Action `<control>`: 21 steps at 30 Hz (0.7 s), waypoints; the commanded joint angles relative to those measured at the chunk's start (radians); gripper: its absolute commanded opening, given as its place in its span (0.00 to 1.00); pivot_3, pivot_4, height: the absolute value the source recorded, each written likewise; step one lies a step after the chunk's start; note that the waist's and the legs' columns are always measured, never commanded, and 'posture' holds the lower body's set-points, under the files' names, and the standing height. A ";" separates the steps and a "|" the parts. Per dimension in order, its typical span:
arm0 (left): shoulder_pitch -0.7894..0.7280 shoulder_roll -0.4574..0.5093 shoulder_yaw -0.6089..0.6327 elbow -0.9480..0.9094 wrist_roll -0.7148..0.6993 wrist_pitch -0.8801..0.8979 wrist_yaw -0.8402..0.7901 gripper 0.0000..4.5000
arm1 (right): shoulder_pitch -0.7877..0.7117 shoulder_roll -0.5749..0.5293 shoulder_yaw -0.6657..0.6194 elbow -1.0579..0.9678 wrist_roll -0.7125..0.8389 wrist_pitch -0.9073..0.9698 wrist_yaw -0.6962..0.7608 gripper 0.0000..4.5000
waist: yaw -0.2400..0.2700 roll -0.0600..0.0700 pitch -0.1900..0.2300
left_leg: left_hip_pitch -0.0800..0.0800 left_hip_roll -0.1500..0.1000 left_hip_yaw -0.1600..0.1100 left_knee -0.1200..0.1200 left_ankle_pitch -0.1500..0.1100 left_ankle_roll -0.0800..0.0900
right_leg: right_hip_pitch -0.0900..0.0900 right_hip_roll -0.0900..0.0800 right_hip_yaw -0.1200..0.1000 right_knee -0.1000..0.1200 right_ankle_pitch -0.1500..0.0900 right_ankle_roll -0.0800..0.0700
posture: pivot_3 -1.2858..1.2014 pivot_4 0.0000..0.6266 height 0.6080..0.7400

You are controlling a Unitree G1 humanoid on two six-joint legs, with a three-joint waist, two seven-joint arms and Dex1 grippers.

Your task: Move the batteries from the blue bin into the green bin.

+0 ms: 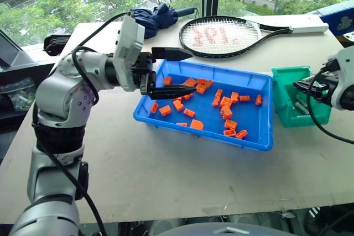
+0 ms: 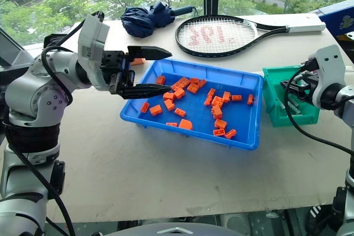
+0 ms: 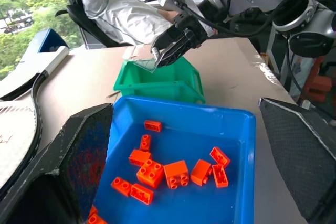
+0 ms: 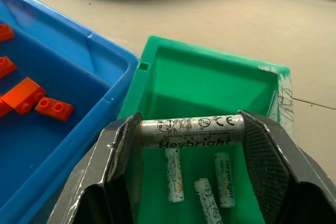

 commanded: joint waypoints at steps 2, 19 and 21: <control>-0.026 0.002 0.015 -0.010 -0.009 -0.002 -0.001 1.00 | 0.007 -0.018 -0.056 -0.022 0.027 -0.029 -0.007 0.70 | 0.000 0.000 0.000 | 0.000 0.000 0.000 0.000 0.000 0.000 | 0.000 0.000 0.000 0.000 0.000 0.000 | 0.52 0.24 1.00; 0.347 0.079 0.133 -0.166 0.023 -0.024 0.104 1.00 | 0.377 0.083 -0.236 -0.227 0.222 -0.340 0.208 0.99 | 0.009 0.000 0.000 | 0.001 0.001 0.000 -0.001 0.000 0.000 | 0.001 0.001 0.000 -0.001 0.000 0.000 | 0.52 0.24 1.00; 0.461 0.077 0.151 -0.238 0.040 -0.059 0.119 1.00 | 0.487 0.117 -0.285 -0.245 0.249 -0.422 0.265 0.99 | 0.022 0.000 0.000 | 0.001 0.001 0.000 -0.001 0.000 0.001 | 0.002 0.001 0.000 -0.002 0.000 0.000 | 0.52 0.24 1.00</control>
